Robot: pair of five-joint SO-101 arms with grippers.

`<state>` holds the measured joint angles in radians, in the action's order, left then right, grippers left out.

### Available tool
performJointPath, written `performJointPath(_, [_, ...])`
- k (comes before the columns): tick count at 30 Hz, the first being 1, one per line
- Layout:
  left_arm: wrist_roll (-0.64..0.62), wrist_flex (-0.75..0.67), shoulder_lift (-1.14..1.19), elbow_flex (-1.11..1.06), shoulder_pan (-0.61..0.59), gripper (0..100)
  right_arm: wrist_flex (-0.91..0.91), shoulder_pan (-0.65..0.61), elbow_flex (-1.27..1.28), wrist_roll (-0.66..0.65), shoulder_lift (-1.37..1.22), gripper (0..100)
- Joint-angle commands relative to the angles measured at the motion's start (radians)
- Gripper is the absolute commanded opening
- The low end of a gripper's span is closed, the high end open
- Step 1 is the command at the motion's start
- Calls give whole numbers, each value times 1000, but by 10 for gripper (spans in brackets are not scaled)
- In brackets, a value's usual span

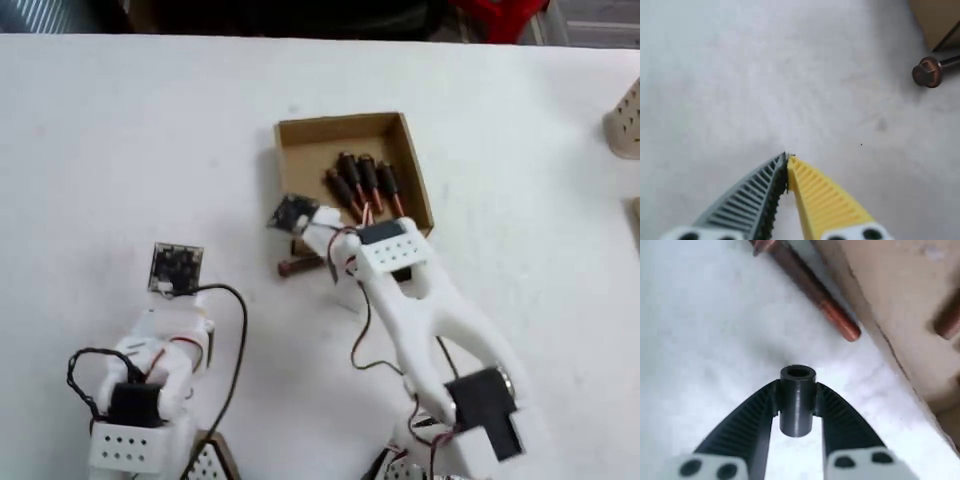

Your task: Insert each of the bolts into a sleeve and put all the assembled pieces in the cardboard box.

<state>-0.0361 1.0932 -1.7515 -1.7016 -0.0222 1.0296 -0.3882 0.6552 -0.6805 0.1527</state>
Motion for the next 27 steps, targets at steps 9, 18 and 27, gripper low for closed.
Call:
performJointPath(9, [11, 6, -18, 5, -8, 24, -168, 140, 212, 428, 234, 16])
performJointPath(18, [3, -3, -22, 6, 8, 24, -229, 166, 353, 451, 387, 16])
performJointPath(27, [-183, -227, -21, 6, 130, 24, -285, 168, 379, 448, 403, 16])
